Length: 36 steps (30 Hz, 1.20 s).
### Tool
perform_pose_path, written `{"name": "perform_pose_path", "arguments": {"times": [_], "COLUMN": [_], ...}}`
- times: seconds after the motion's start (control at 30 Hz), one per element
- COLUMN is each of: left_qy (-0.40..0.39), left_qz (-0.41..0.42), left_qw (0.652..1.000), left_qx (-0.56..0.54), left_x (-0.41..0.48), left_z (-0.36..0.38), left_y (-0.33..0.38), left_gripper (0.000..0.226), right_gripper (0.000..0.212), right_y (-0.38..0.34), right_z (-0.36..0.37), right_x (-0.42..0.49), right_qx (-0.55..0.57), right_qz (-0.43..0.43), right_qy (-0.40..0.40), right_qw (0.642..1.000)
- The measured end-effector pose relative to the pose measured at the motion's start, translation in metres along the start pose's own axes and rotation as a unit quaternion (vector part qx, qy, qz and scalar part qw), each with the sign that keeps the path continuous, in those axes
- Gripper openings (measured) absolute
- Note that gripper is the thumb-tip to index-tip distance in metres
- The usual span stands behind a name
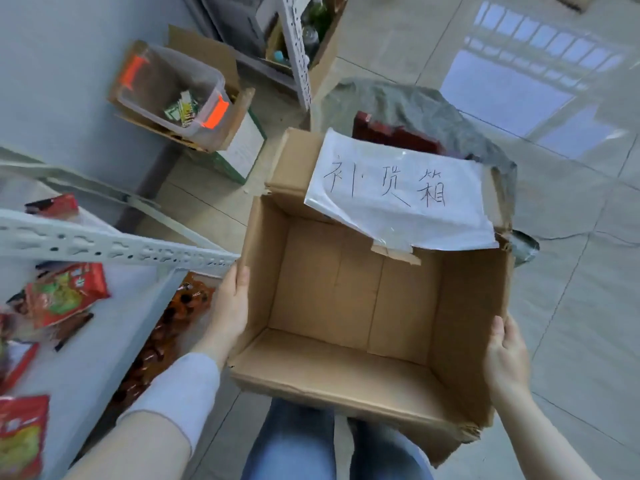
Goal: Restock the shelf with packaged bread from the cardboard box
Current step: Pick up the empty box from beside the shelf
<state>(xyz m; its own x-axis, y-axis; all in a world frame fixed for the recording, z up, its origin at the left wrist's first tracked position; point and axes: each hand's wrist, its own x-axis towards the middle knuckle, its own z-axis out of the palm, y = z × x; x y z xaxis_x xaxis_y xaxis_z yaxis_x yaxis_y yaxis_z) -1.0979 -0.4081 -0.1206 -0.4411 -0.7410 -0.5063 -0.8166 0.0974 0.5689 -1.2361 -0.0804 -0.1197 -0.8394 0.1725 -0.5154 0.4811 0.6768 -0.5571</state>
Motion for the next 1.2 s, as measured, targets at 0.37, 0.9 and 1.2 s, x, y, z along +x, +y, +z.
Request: {"name": "perform_pose_path", "arguments": {"times": [0.37, 0.9, 1.2], "left_qy": [0.197, 0.491, 0.587], "left_qz": [-0.062, -0.335, -0.455], "left_qw": [0.971, 0.769, 0.597], "left_qx": [-0.119, -0.236, -0.304], "left_x": [-0.241, -0.612, -0.747], "left_z": [-0.119, -0.177, -0.17], "left_y": [-0.094, -0.35, -0.461], "left_gripper": [0.047, 0.045, 0.049], "right_gripper": [0.043, 0.035, 0.044], "right_y": [-0.057, -0.019, 0.052], "right_z": [-0.065, 0.072, 0.157], "right_x": [-0.137, -0.47, -0.699], "right_qx": [-0.078, -0.246, -0.312], "right_qz": [-0.215, -0.543, -0.604], "right_qy": [-0.154, -0.406, -0.525], "right_qw": [0.961, 0.692, 0.512]}}
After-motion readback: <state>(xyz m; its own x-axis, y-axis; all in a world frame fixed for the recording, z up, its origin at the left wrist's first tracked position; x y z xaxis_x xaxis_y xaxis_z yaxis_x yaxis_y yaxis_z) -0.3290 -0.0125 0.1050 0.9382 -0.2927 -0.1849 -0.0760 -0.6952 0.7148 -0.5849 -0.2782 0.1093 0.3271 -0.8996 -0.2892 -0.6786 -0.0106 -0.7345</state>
